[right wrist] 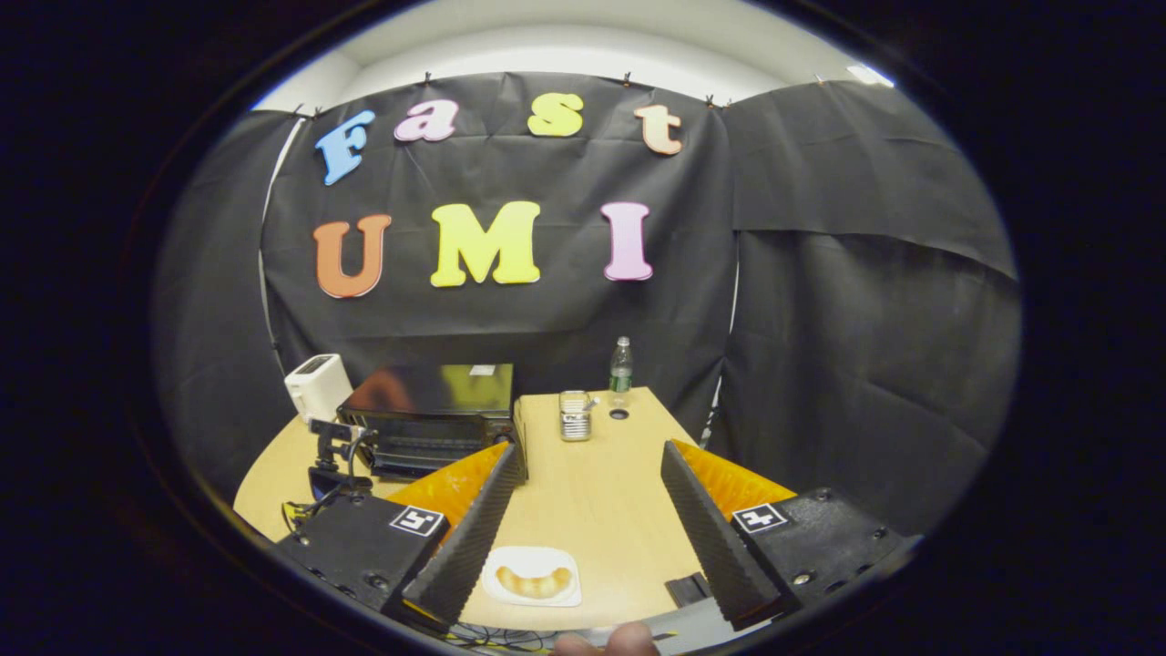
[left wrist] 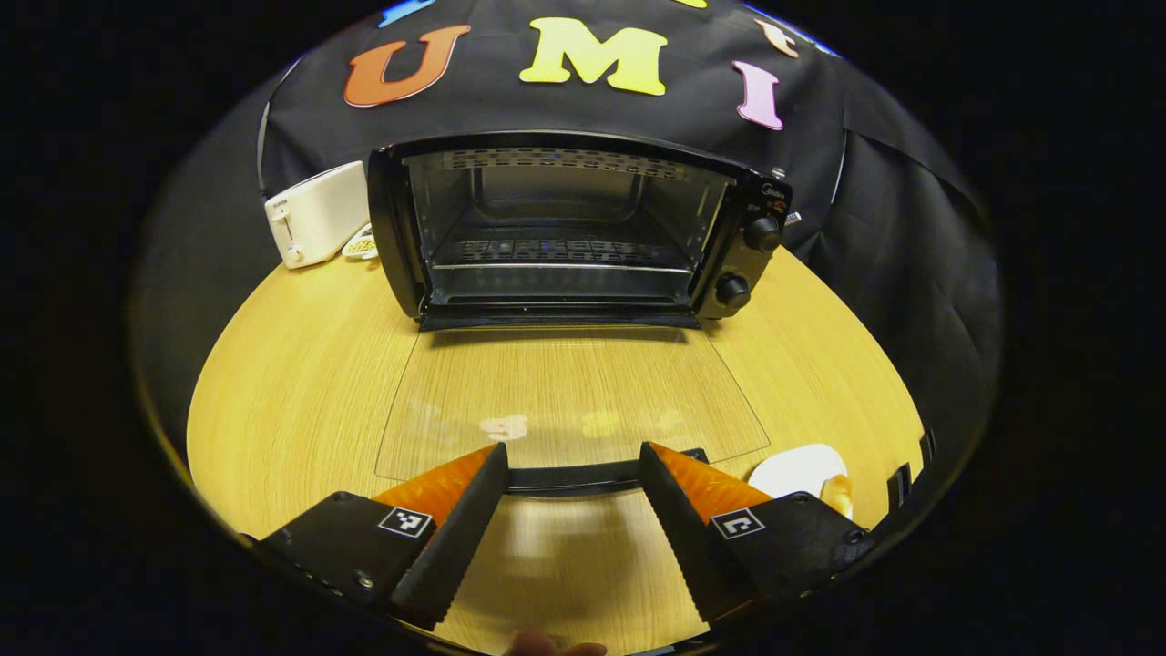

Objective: Open the electric oven with the left hand, put the food in, and close the electric oven.

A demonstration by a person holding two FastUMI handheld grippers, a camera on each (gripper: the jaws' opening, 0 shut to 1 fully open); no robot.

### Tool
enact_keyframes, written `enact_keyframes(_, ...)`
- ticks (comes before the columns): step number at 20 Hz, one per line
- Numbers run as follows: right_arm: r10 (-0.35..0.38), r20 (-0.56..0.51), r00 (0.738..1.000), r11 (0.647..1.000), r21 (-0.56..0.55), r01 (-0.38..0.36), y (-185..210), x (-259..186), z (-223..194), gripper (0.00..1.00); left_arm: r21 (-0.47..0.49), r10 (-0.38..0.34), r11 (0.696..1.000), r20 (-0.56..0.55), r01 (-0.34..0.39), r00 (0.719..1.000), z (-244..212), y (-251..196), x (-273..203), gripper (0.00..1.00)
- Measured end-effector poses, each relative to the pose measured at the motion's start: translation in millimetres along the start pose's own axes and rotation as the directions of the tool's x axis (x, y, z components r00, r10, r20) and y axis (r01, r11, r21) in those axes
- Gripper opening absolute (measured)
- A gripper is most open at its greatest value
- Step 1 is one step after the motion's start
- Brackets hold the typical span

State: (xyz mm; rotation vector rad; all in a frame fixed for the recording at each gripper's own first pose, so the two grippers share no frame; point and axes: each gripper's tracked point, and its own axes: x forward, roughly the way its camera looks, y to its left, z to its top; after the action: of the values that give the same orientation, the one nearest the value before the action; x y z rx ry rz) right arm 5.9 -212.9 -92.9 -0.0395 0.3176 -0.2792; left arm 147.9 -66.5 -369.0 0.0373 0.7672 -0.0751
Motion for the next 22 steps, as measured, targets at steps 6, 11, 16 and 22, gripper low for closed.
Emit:
enact_keyframes(6,-0.01,-0.005,1.0,1.0,-0.003,0.01,11.1,-27.6,-4.9,0.96,-0.03,-0.03,0.999,0.024,0.031,0.999,4.9,4.6,-5.1,0.95)
enact_keyframes(11,-0.031,-0.021,0.999,0.999,0.011,0.032,6.1,-44.1,-16.0,0.96,-0.094,-0.039,0.994,0.106,0.049,0.994,34.3,14.0,-29.3,0.95)
enact_keyframes(16,0.002,-0.093,0.996,0.999,0.041,0.002,12.5,-37.9,-45.5,1.0,-0.04,-0.017,0.999,0.276,0.029,0.961,70.8,32.7,-104.2,0.94)
enact_keyframes(22,0.096,-0.235,0.967,0.994,0.079,-0.079,36.1,-7.3,-108.6,0.96,-0.066,0.081,0.996,0.422,-0.059,0.903,76.7,62.3,-212.0,0.94)
